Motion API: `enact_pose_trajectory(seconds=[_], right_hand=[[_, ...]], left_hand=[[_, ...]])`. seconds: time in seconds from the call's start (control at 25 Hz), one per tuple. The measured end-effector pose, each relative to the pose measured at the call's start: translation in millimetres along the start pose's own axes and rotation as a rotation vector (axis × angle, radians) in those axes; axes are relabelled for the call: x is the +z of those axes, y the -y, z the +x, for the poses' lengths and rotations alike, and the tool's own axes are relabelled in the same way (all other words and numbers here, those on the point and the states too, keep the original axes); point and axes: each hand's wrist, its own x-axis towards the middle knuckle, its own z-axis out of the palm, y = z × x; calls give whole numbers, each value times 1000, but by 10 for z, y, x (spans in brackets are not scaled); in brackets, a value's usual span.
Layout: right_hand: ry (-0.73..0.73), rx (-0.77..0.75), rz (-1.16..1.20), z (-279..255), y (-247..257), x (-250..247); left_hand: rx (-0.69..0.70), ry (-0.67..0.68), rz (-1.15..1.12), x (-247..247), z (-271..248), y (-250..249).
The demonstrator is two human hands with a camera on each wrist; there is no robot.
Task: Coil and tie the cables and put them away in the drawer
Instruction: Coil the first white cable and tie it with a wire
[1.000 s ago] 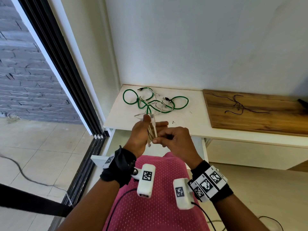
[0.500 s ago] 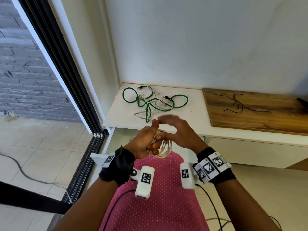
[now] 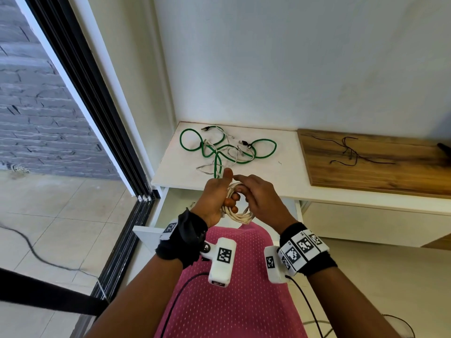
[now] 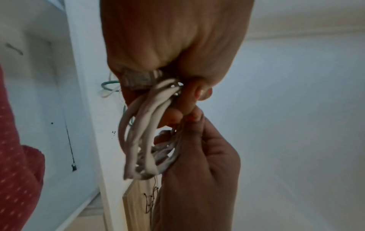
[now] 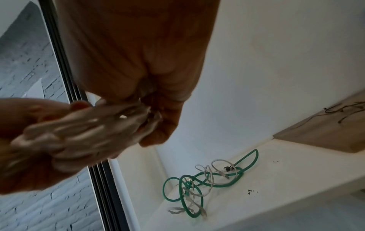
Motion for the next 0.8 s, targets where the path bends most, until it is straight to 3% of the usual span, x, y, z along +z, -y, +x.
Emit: enact_pose_trajectory(seconds=[0.12, 0.28, 0.36, 0.48, 0.6, 0.68, 0.8], right_hand=[[-117, 71, 8, -20, 23, 68], [-225, 247, 217, -22, 23, 75], [-248, 236, 229, -25, -26, 67], [-295, 212, 171, -22, -93, 94], [-311, 257, 217, -43, -97, 137], [-270, 305, 352, -63, -97, 110], [-197, 421, 731, -86, -74, 29]], left_hand=[[14, -66, -34, 63, 39, 6], [44, -150, -98, 170, 61, 91], [31, -162, -131, 197, 77, 101], [8, -187, 10, 226, 128, 93], [139, -206, 210, 244, 157, 165], [243, -250, 234, 234, 170, 223], [225, -315, 154, 230, 221, 233]])
